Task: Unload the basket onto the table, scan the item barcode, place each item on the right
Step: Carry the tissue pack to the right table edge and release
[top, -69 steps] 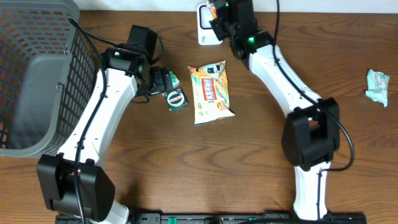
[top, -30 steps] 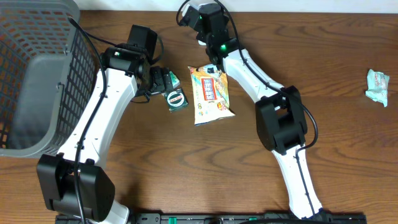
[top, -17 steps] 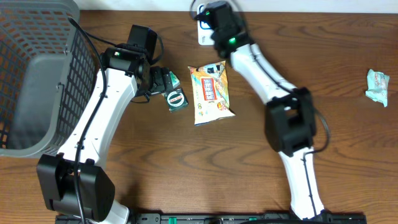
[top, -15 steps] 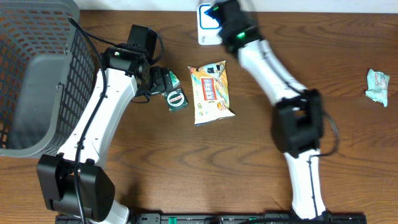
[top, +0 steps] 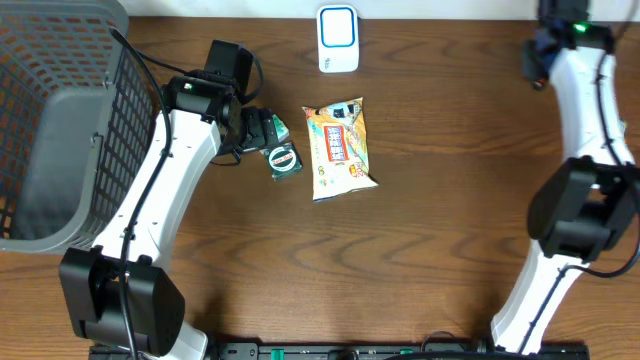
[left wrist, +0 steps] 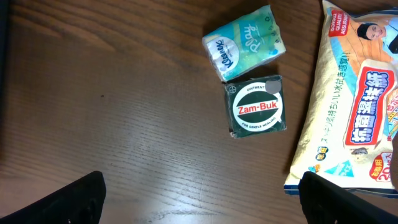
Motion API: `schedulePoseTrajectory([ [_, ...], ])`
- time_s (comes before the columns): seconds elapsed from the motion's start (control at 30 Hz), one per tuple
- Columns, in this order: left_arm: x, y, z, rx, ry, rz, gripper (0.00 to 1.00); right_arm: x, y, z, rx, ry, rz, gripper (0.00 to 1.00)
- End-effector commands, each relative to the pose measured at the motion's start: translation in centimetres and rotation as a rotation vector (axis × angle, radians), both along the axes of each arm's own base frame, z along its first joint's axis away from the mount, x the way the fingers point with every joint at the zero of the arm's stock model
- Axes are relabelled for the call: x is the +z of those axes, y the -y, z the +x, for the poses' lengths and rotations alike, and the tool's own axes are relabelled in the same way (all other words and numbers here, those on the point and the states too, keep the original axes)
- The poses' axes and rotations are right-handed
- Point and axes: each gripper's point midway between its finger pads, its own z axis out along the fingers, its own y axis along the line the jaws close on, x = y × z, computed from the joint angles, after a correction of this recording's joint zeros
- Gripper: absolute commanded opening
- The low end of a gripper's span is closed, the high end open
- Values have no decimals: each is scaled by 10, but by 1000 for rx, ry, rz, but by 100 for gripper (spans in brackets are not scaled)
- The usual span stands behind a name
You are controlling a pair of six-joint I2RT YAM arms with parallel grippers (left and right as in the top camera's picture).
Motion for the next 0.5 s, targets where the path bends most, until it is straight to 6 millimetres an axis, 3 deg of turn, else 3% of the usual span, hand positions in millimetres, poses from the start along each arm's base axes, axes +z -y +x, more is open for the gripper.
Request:
schedulePoseTrajectory([
  [0.0, 3, -3, 2, 1, 8, 11, 98, -34, 32, -23, -113, -34, 91, 4],
  [0.1, 3, -3, 2, 1, 8, 11, 98, -53, 57, -41, -168, -64, 100, 40],
  [0.17, 3, -3, 2, 1, 8, 11, 98, -62, 67, -50, -192, -82, 111, 57],
  [0.33, 3, -3, 2, 1, 8, 11, 98, -81, 67, -60, -191, -97, 188, 65],
  [0.4, 3, -3, 2, 1, 8, 11, 98, -82, 51, -51, -146, -72, 263, 66],
  [0.47, 3, -3, 2, 1, 8, 11, 98, -78, 21, -38, -61, -28, 393, 69],
])
